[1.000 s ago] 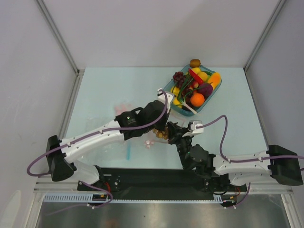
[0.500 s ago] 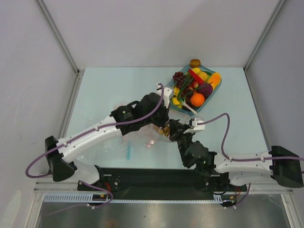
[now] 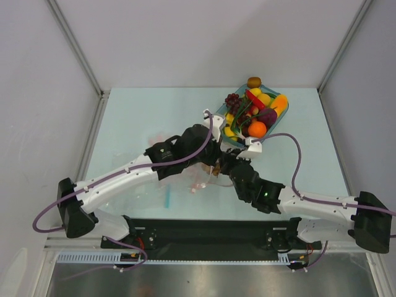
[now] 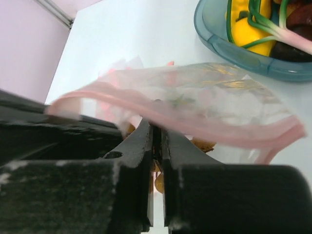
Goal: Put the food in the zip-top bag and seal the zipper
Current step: Place the fake fruit in the zipper food storage bag.
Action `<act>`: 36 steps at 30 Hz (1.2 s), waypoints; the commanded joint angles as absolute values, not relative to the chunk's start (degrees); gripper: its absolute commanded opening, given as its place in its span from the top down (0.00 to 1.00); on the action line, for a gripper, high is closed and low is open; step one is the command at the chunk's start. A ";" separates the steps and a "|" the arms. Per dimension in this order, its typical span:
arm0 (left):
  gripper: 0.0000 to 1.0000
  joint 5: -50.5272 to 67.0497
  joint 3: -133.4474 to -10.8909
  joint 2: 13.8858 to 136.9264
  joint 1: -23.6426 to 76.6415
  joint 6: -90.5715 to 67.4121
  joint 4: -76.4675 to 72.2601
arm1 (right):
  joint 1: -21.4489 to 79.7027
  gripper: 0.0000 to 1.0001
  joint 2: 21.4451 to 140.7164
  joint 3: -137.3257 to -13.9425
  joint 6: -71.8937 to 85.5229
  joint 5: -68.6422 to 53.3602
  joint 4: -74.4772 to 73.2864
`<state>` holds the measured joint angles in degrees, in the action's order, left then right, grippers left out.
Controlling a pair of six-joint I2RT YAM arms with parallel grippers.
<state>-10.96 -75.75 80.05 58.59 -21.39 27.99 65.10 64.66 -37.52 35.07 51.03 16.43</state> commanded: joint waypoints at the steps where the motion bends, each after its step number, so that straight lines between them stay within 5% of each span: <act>1: 1.00 -12.56 -74.98 76.21 58.71 -20.39 24.08 | 63.11 0.94 64.25 -39.73 39.64 47.47 12.92; 3: 1.00 -14.14 -74.53 76.03 58.71 -20.39 24.26 | 62.14 0.67 63.64 -39.29 40.25 44.93 12.74; 7: 1.00 -18.27 -74.53 76.02 58.71 -21.18 26.19 | 61.88 0.65 61.44 -38.14 38.94 43.42 14.50; 11: 1.00 -21.36 -74.18 75.59 57.92 -21.36 27.07 | 62.49 0.45 59.94 -39.02 38.50 41.32 12.48; 20: 1.00 -22.32 -70.84 75.15 53.18 -22.50 26.02 | 66.97 0.57 56.96 -38.50 22.69 32.37 18.01; 28: 1.00 -28.81 -68.55 69.98 51.24 -23.90 26.80 | 65.57 0.48 49.32 -35.87 14.07 26.19 17.22; 36: 1.00 -56.38 -68.65 56.98 53.25 -24.87 33.74 | 59.86 0.45 40.17 -32.17 17.21 32.77 14.42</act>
<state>-39.83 -68.16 63.68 52.12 -23.29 31.57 61.73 41.63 -32.05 16.34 29.23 15.25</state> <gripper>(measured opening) 0.010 0.548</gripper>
